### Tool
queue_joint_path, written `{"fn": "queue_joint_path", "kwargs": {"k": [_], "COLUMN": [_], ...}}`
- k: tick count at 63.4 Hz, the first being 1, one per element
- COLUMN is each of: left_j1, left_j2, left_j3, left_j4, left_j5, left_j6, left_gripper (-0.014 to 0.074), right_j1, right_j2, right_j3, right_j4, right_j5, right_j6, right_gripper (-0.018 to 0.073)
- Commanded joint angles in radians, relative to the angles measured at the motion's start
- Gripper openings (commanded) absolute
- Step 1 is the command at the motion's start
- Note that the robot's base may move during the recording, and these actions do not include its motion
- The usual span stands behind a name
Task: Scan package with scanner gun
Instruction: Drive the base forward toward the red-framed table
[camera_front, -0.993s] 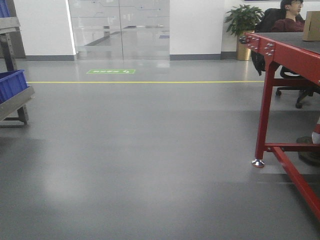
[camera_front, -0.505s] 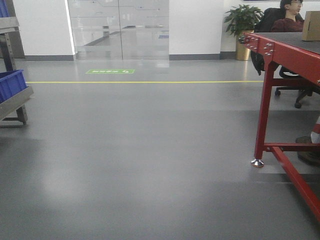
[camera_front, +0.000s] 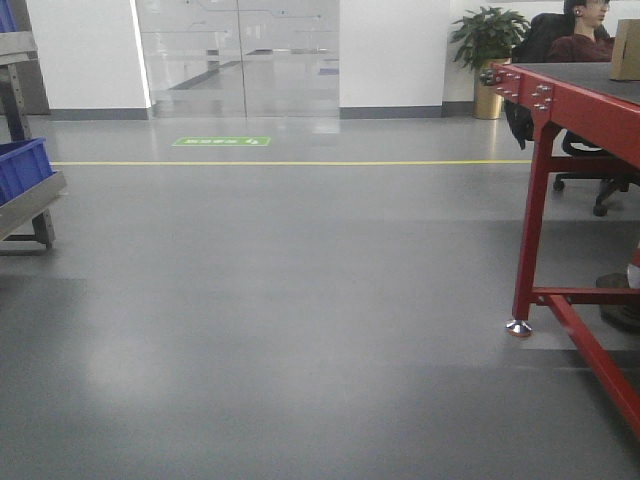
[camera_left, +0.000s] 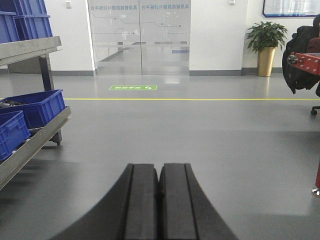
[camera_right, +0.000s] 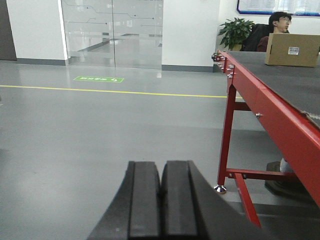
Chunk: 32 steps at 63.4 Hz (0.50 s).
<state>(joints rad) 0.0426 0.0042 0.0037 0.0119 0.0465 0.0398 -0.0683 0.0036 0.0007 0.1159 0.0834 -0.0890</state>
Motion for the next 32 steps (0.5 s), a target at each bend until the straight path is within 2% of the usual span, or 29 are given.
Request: {"fn": "queue_joint_path", "kwargs": {"k": [1,32], "left_j1": [-0.007,-0.007], "left_j2": [-0.004,-0.004], "left_j3": [-0.004,-0.004], "left_j4": [0.003,0.003], "left_j5": [-0.011,-0.011], "left_j6": [-0.006,-0.006], "left_gripper": [-0.0111,-0.0111], "right_j1": [0.000,0.000], "right_j2": [-0.004,-0.004], "right_j3": [-0.001,-0.001], "right_j4": [-0.010,-0.010], "right_j5": [-0.027,-0.027], "right_j6": [0.001,0.001], "right_gripper": [-0.0154,-0.0154]}}
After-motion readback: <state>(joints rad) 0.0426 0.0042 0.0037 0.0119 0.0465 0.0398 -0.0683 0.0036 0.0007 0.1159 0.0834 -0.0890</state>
